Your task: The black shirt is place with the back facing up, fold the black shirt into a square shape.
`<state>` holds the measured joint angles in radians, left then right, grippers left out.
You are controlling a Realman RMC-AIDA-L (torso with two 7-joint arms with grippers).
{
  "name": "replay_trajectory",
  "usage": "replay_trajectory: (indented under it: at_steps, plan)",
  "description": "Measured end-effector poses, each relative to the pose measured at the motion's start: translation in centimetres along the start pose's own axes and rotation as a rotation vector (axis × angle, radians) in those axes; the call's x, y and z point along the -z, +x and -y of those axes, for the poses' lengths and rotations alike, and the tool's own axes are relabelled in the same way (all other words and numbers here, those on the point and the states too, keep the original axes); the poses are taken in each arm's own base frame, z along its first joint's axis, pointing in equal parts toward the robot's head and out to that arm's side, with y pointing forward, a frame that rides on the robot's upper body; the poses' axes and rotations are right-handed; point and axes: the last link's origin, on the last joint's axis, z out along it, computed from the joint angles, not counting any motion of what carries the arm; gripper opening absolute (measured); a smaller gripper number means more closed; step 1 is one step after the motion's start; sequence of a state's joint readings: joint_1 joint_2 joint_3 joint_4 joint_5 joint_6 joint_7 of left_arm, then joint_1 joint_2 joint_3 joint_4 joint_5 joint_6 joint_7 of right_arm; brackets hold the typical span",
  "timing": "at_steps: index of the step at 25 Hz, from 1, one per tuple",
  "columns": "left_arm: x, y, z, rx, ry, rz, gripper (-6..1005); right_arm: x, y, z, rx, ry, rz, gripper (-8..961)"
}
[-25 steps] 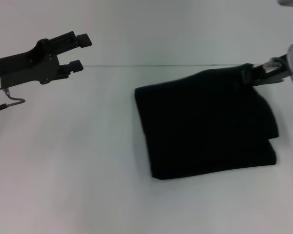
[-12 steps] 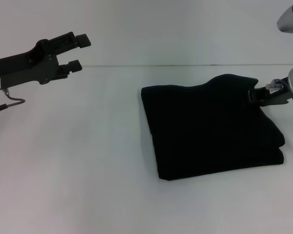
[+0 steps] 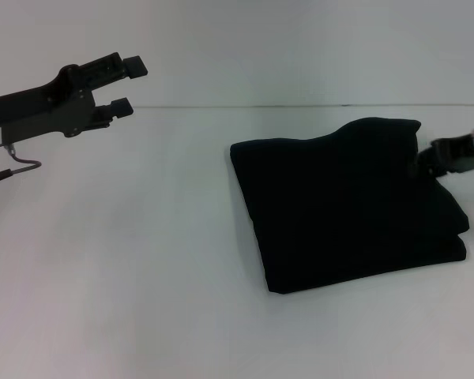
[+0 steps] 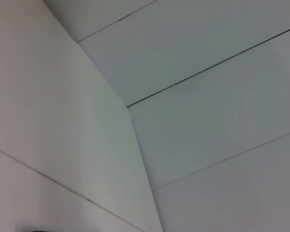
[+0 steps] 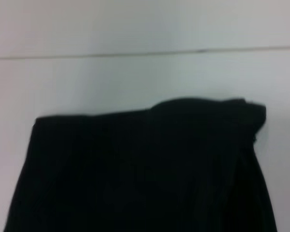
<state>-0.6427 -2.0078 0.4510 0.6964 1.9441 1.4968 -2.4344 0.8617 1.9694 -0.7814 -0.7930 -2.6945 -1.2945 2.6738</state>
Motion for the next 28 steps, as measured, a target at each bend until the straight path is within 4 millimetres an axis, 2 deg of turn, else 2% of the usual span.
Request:
replay_trajectory:
  at_steps: [1, 2, 7, 11, 17, 28]
  plan:
    - [0.0, 0.0, 0.0, 0.0, 0.0, 0.0, 926, 0.9, 0.9, 0.4, 0.002, -0.029, -0.021, 255]
    - [0.0, 0.0, 0.0, -0.001, 0.0, 0.0, 926, 0.9, 0.9, 0.4, 0.002, -0.029, -0.021, 304]
    - [0.0, 0.2, 0.1, -0.003, 0.007, -0.006, 926, 1.6, 3.7, 1.6, -0.003, -0.073, -0.088, 537]
    - [0.0, 0.3, 0.0, -0.006, 0.01, -0.008, 926, 2.1, 4.8, 2.7, -0.02, -0.056, -0.102, 704]
    - [-0.2, 0.4, -0.1, -0.01, 0.008, -0.007, 926, 2.0, 5.2, 3.3, 0.001, -0.001, -0.114, 738]
    - [-0.3, 0.4, -0.1, -0.007, 0.008, -0.007, 927, 0.0, 5.2, 1.4, 0.045, -0.013, -0.117, 743]
